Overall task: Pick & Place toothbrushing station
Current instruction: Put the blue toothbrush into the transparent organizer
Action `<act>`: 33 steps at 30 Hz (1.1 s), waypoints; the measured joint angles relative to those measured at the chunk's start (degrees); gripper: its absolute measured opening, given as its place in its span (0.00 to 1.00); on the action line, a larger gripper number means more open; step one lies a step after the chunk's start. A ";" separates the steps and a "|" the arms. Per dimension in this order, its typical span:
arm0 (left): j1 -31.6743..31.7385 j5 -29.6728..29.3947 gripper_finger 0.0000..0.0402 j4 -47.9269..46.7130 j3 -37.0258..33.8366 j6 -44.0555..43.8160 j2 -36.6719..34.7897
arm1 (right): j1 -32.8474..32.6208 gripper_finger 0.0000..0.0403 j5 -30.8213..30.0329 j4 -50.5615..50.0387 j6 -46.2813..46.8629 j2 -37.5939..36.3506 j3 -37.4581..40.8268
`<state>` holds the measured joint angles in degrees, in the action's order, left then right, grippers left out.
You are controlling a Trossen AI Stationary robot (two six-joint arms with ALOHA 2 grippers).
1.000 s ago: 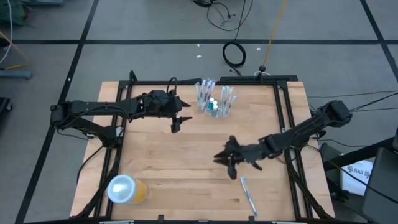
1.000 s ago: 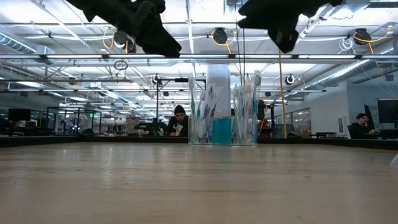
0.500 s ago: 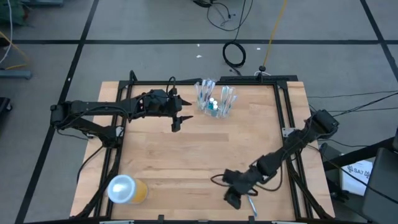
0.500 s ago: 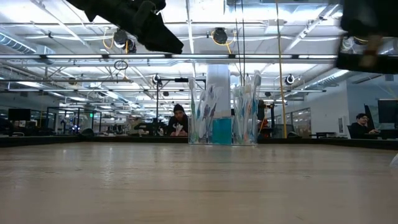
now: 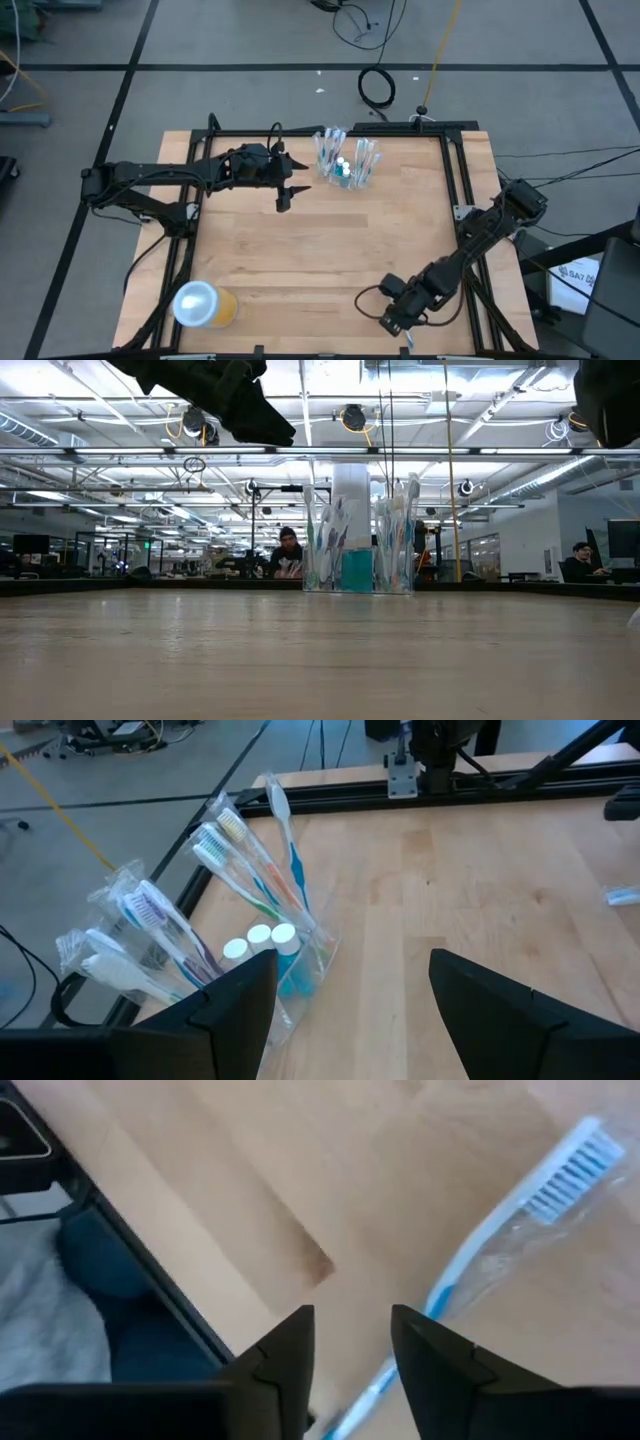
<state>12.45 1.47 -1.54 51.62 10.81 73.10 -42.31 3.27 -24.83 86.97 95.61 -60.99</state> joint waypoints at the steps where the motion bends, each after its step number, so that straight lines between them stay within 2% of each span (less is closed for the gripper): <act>1: 0.00 0.00 0.67 0.02 0.00 0.00 0.00 | 0.22 0.33 0.04 -0.44 -0.08 0.00 -0.02; 8: -0.18 0.05 0.67 -0.15 0.00 -0.83 0.00 | 1.01 0.38 -3.42 -5.62 -0.79 0.00 0.04; 13: -0.82 0.09 0.67 -0.89 0.00 -0.74 0.00 | 1.47 0.39 -3.25 -3.70 -0.72 0.00 2.51; 21: -1.58 0.18 0.67 -2.81 0.00 -0.68 0.00 | 1.49 0.40 -2.81 9.08 -0.69 -0.25 9.65; 27: -2.09 0.16 0.67 -2.98 0.00 -0.87 0.01 | 2.16 0.38 -0.42 9.54 -4.42 -0.48 11.15; 33: -2.71 0.16 0.67 -2.89 0.00 -1.00 0.02 | 3.61 0.35 0.20 6.43 -5.54 -5.25 11.58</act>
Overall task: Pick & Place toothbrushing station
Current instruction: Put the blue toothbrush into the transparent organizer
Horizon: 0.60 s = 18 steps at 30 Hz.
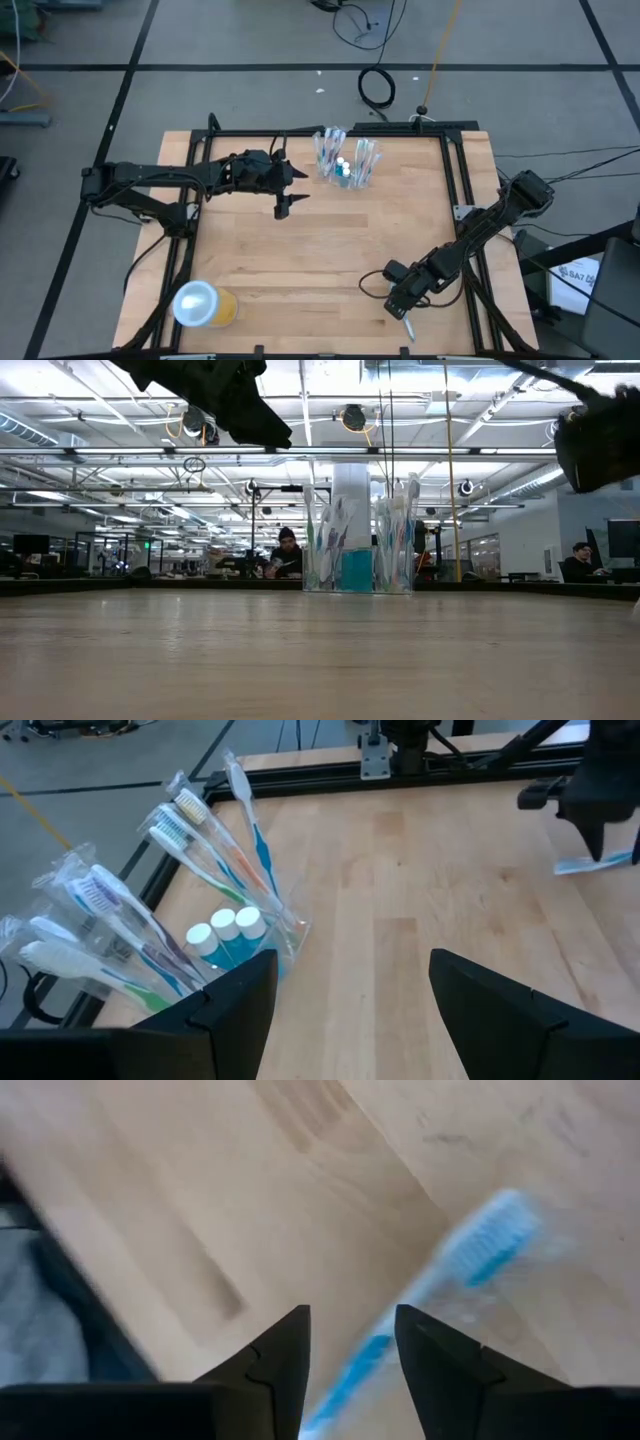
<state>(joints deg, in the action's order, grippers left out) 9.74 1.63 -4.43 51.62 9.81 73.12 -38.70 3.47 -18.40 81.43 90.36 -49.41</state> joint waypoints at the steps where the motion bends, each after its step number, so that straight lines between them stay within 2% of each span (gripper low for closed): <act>1: -0.13 -0.02 0.67 0.00 0.00 -0.11 -0.01 | 0.02 0.35 -0.05 -0.87 0.03 -0.95 -0.05; 9: -0.17 -0.04 0.67 -0.06 0.00 -1.10 -0.02 | 0.00 0.34 -0.26 -3.62 1.80 -4.82 -0.15; 18: -0.17 -0.02 0.67 -0.56 0.00 -1.36 0.01 | -0.02 0.34 -0.36 -5.31 1.86 -1.12 -0.13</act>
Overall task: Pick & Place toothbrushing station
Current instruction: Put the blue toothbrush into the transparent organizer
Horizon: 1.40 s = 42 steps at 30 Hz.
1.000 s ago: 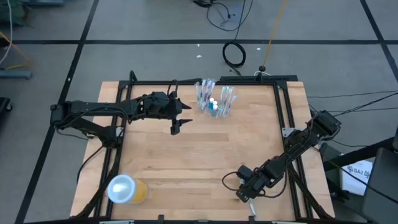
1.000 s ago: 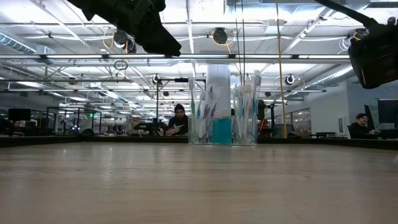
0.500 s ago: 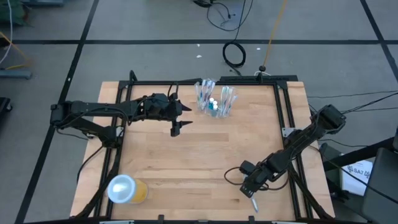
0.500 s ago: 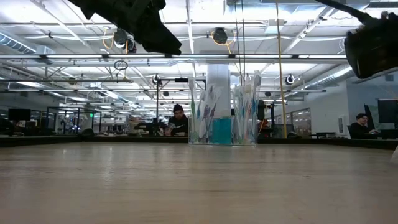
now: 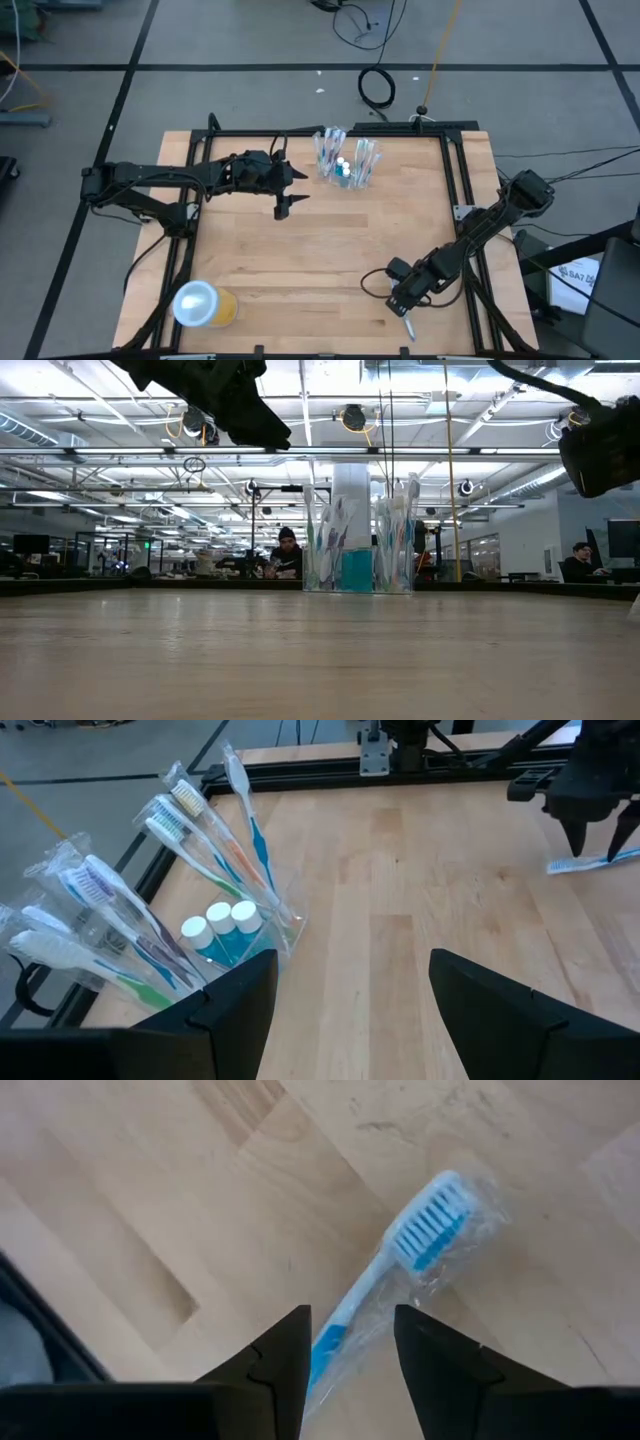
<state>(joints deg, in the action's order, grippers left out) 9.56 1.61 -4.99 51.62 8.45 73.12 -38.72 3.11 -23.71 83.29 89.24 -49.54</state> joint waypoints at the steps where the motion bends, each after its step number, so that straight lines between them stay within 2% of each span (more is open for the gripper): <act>1: 0.00 -0.02 0.67 -0.02 0.00 0.00 -0.01 | 0.00 0.34 -0.06 0.06 0.00 0.35 0.00; 11: 0.00 -0.02 0.67 0.00 0.00 0.02 0.00 | 0.15 0.36 -1.65 0.59 -0.52 4.11 -0.33; 16: 0.00 -0.02 0.67 0.02 0.00 0.02 -0.01 | 0.46 0.41 -1.87 2.42 -7.31 5.15 -0.33; 19: 0.00 -0.02 0.67 0.02 0.00 0.02 -0.02 | 0.44 0.40 -4.71 2.30 -8.84 5.23 -0.28; 23: 0.00 -0.02 0.67 0.04 0.00 0.24 0.00 | 0.79 0.32 -6.11 2.22 -8.98 5.31 -0.22; 32: 0.00 -0.02 0.67 1.31 0.00 0.07 -0.02 | 1.24 0.03 -6.20 2.64 -10.52 5.37 -0.13; 42: -1.64 -0.09 0.67 1.40 0.00 -0.83 -0.10 | 6.50 0.01 -7.78 5.04 -16.61 1.85 0.26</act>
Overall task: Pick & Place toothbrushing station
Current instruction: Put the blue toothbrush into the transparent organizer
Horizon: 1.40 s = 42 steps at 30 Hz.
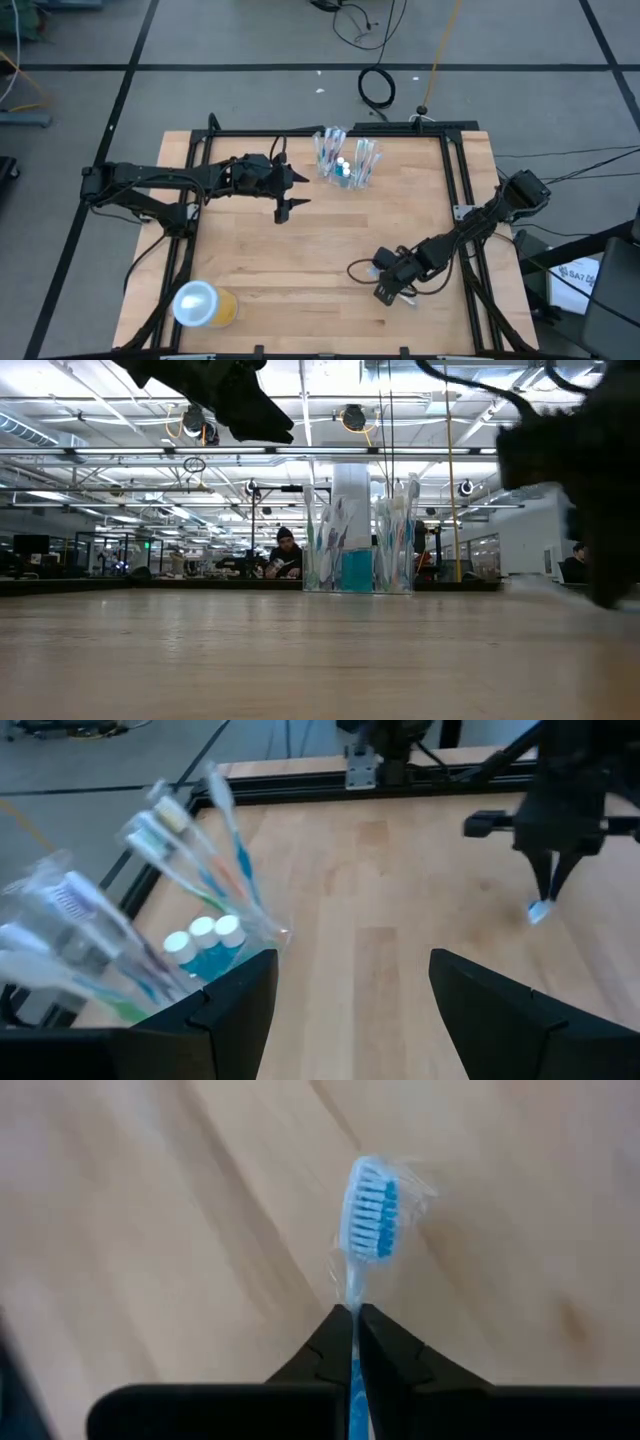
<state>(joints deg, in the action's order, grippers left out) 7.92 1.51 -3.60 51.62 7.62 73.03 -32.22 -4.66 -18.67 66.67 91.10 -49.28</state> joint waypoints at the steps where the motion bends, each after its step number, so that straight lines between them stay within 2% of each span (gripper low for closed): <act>1: -0.49 0.01 0.67 -0.07 0.00 0.00 -0.28 | 0.49 0.01 -0.89 1.35 -1.31 -0.70 -0.05; 6: -2.98 -0.04 0.67 -0.18 0.00 0.00 -2.96 | 3.64 0.00 -4.82 7.80 -13.94 -3.05 -0.15; 14: -5.76 -0.11 0.67 -3.39 -0.02 1.29 -8.91 | 12.11 0.00 -11.86 24.02 -41.19 -3.59 -0.22; 22: -6.12 -0.11 0.67 -6.50 0.02 1.22 -10.99 | 23.07 0.00 -11.79 41.30 -60.51 -4.79 -0.24; 26: -6.12 -0.12 0.67 -8.54 -0.04 1.09 -10.79 | 27.66 0.00 -12.38 44.18 -65.95 -7.24 -0.28; 28: -6.08 -0.12 0.67 -9.27 -0.02 1.09 -10.92 | 29.38 0.00 -14.81 45.24 -68.45 -8.66 -0.28; 34: -6.07 -0.15 0.67 -12.29 -0.02 1.02 -10.90 | 32.70 0.00 -26.56 46.34 -77.13 -10.94 -0.35; 42: -6.09 -1.33 0.67 -19.20 -0.02 -2.41 -10.83 | 34.30 0.00 -39.16 47.00 -81.07 -10.91 -0.33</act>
<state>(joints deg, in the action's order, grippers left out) 1.83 0.18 -22.80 51.59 5.21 62.19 2.09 -43.83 28.33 -14.39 80.18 -49.60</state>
